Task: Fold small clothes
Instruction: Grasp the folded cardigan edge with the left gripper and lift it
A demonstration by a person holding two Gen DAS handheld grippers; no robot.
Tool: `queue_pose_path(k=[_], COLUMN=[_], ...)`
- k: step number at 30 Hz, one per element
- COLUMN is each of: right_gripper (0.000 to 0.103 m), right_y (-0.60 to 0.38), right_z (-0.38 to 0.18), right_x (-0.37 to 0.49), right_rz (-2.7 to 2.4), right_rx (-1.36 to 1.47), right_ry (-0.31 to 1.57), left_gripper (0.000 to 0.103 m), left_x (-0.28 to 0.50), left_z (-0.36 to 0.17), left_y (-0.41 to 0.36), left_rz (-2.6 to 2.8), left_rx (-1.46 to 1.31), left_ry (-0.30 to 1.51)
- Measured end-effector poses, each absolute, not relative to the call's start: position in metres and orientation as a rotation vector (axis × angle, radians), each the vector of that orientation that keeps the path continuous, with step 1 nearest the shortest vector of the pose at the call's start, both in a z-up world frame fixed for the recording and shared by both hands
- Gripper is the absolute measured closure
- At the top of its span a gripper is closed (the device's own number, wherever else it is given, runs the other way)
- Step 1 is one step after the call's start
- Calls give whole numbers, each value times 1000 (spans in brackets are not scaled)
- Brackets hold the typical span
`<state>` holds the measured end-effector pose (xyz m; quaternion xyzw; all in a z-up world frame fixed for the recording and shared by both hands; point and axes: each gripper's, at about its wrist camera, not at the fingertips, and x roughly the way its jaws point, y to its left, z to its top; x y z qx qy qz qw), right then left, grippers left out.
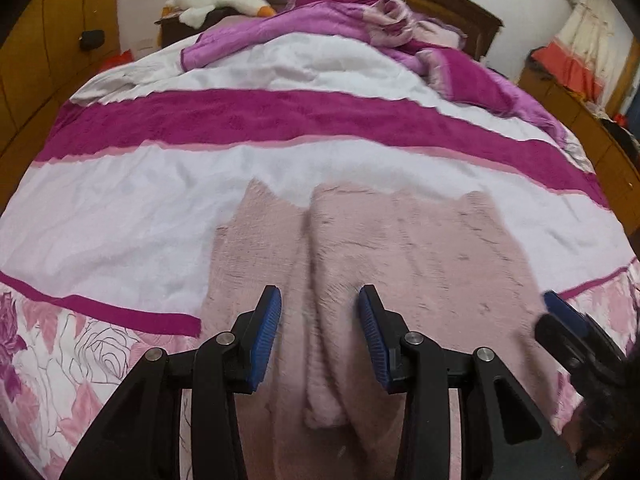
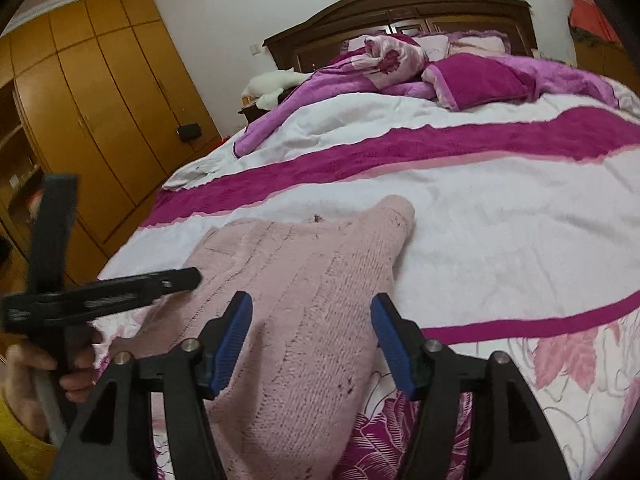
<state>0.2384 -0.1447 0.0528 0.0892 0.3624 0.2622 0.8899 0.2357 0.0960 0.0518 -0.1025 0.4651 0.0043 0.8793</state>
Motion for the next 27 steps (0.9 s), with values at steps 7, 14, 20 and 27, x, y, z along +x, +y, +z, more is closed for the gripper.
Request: queue_pose_path(k=[7,14,20,27], right_gripper=[36,35,35,34], right_y=[-148,-149,-153,-165], right_z=[46,43,44,45], right_x=[244,244,246,247], right_rz=[530,529,516,489], right_rx=[201,210,224,270], right_ry=[767,774,768,750], left_gripper=[73,71,99,103], left_x=[238,240,237,216], left_z=[35,34,35,74], left_y=[111,81,81,81], left_rz=[-66,-86,-88,-99], left_rx=[-450,-315,-336,-277], left_ry=[977,974,912,745])
